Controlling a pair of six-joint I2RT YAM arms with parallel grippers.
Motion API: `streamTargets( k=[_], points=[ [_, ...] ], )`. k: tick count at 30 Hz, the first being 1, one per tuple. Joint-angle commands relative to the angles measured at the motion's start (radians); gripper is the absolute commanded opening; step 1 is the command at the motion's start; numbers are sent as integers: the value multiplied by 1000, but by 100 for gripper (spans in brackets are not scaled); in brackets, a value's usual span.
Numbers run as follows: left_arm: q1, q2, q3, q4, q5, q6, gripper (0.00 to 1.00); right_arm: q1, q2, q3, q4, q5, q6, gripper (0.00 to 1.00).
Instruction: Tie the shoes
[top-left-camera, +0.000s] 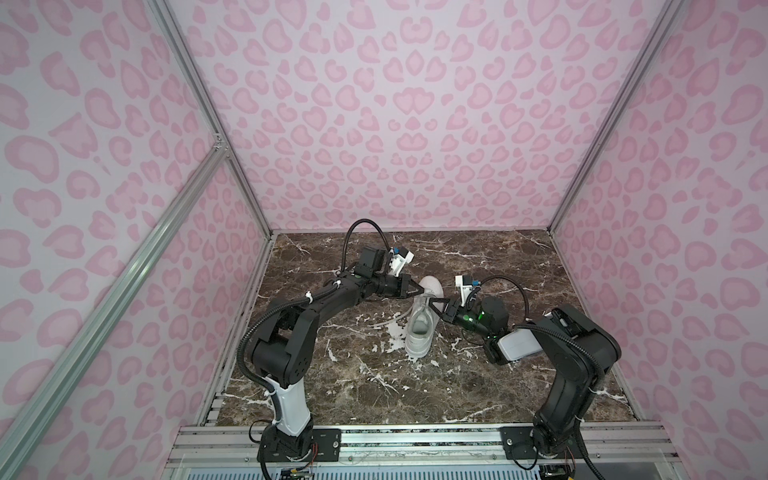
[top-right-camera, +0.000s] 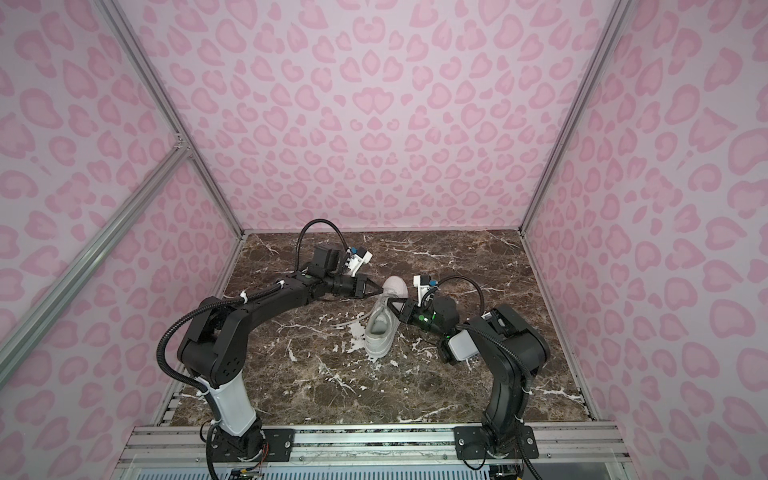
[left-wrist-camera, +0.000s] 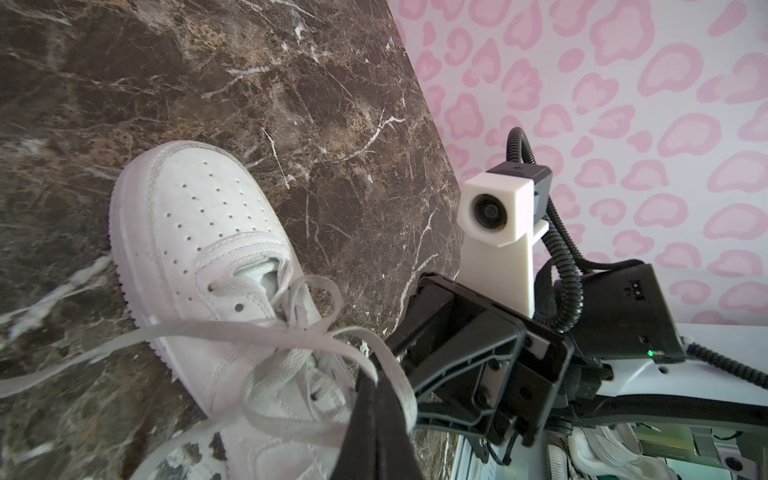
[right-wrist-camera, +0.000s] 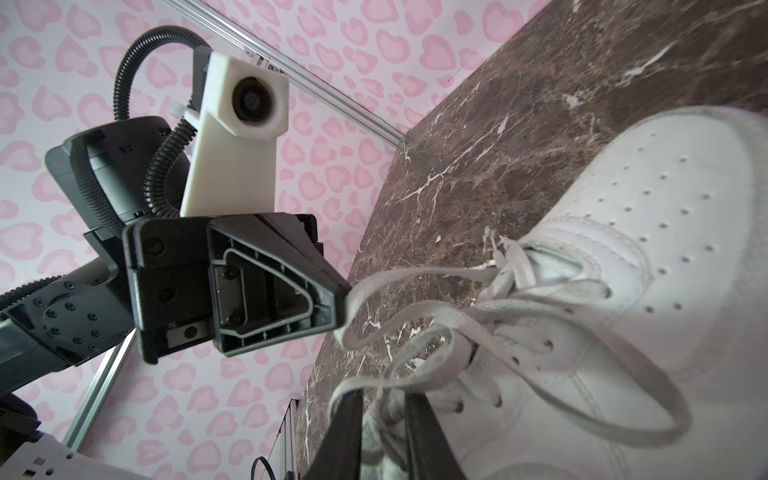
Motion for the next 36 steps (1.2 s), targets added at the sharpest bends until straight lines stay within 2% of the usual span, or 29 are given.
streamTargets(
  k=[1,10,22,28,36],
  points=[
    [-2,5,11,-1,15,3,3,-2,19,9,78,-3,23,22],
    [-13,13,-8,-6,20,4,3,-1,55,23,126,-7,56,27],
    [-16,12,-17,0,37,-2,3,0,69,30,154,-7,78,29],
    [-18,22,-33,84,56,-89,3,0,80,21,183,-10,82,28],
    [-16,37,-20,122,55,-142,3,0,74,14,187,-10,60,29]
  ],
)
